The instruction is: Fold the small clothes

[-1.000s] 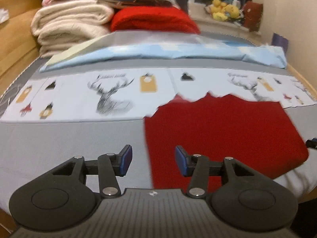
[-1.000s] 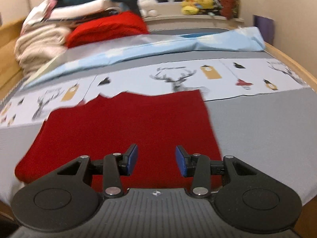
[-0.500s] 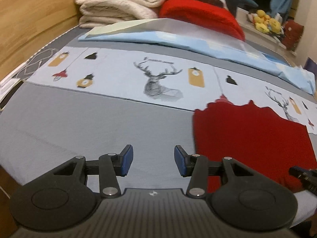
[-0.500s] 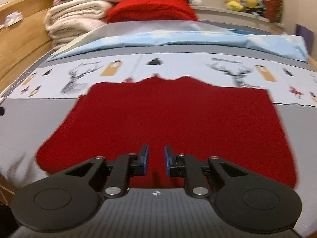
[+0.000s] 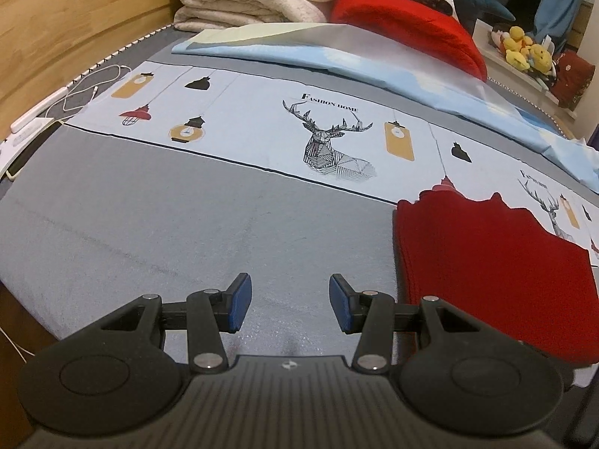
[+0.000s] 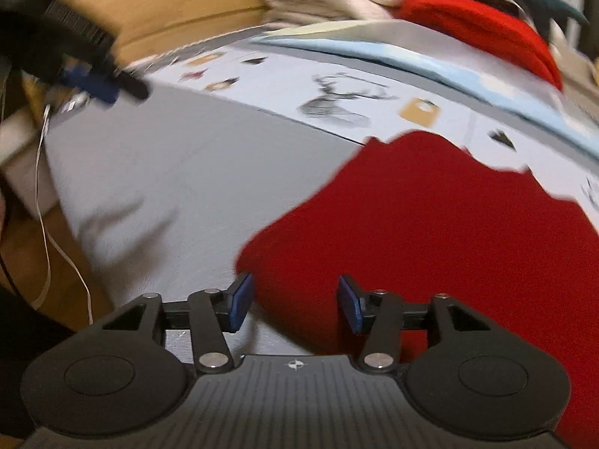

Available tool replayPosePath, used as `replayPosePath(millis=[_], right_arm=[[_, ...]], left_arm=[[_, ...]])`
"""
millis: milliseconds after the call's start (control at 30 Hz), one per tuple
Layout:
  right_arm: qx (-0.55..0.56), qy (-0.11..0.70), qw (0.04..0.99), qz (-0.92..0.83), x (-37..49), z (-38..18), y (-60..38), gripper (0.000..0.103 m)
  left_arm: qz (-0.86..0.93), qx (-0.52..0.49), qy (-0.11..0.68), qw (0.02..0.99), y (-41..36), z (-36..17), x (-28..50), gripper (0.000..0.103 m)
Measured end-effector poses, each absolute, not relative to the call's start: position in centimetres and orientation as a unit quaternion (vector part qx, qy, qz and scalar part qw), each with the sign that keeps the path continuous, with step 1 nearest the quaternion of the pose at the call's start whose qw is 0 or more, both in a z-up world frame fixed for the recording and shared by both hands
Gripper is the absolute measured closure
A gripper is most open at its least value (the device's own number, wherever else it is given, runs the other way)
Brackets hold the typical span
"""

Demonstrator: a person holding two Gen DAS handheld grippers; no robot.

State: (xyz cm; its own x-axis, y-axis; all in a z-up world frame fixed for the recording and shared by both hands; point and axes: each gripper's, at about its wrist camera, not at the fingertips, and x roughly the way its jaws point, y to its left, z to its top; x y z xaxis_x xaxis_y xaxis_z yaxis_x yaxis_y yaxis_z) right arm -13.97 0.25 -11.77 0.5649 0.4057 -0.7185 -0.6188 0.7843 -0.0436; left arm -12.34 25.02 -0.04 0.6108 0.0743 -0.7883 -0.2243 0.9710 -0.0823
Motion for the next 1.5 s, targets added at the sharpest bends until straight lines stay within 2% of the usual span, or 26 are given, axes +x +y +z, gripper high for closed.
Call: replayPosePath(millis=[200, 233, 300, 333, 400, 467, 667, 800, 867, 967, 1033, 1133, 1167, 1333, 1467, 1500], right_arm=[[-0.269, 0.346, 0.852, 0.286, -14.5, -14.7, 3.7, 0.038], [-0.279, 0.339, 0.853, 0.28, -14.5, -15.0, 4.0, 0.04], [-0.279, 0.338, 0.859, 0.264, -14.0, -15.0, 4.1, 0.057], [-0.271, 0.341, 0.86, 0.265, -13.8, -14.9, 3.9, 0.059], [-0.247, 0.34, 0.867, 0.269, -13.4, -14.2, 3.2, 0.076], [-0.211, 0.325, 0.881, 0.27, -13.2, -12.3, 2.0, 0.084], [0.002, 0.253, 0.949, 0.188, -12.7, -4.1, -9.5, 0.086], [0.104, 0.22, 0.968, 0.064, -13.6, -1.7, -21.2, 0.086], [0.129, 0.229, 0.965, -0.003, -14.6, -1.9, -27.1, 0.087], [0.145, 0.292, 0.94, -0.1, -15.6, -4.1, -34.2, 0.087], [0.177, 0.351, 0.907, -0.147, -15.8, -6.3, -38.3, 0.086], [0.275, 0.422, 0.847, -0.17, -16.1, -9.2, -43.6, 0.073], [0.292, 0.409, 0.847, -0.173, -16.7, -8.9, -44.7, 0.061], [0.246, 0.334, 0.896, -0.16, -16.3, -5.1, -46.3, 0.051], [0.255, 0.369, 0.89, -0.078, -12.0, -6.6, -48.1, 0.037], [0.253, 0.389, 0.883, -0.065, -10.6, -7.8, -48.4, 0.036]], left_arm=[[0.091, -0.087, 0.437, 0.891, 25.7, -0.3, -12.4, 0.052], [0.093, -0.088, 0.437, 0.89, 25.8, -0.3, -12.3, 0.052], [0.096, -0.089, 0.437, 0.89, 26.0, -0.2, -12.3, 0.052], [0.099, -0.091, 0.437, 0.889, 26.1, -0.2, -12.3, 0.052], [0.102, -0.096, 0.438, 0.888, 26.1, -0.1, -12.3, 0.052], [0.103, -0.106, 0.441, 0.885, 26.0, -0.1, -12.2, 0.052], [0.092, -0.131, 0.446, 0.88, 23.7, 0.0, -11.2, 0.052], [0.066, -0.14, 0.444, 0.883, 20.0, 0.3, -10.1, 0.052], [0.05, -0.137, 0.444, 0.884, 17.5, 0.3, -9.5, 0.052], [0.019, -0.125, 0.446, 0.886, 13.2, 0.0, -8.5, 0.052], [-0.002, -0.103, 0.45, 0.887, 9.9, -0.4, -7.9, 0.052], [-0.036, -0.064, 0.452, 0.889, 5.3, -1.1, -7.4, 0.052], [-0.051, -0.046, 0.451, 0.89, 3.7, -1.2, -7.3, 0.052], [-0.108, -0.013, 0.451, 0.886, -1.4, -2.1, -6.8, 0.051], [-0.135, -0.014, 0.454, 0.88, -4.1, -3.2, -5.8, 0.045], [-0.141, -0.016, 0.456, 0.878, -4.6, -3.5, -5.5, 0.041]])
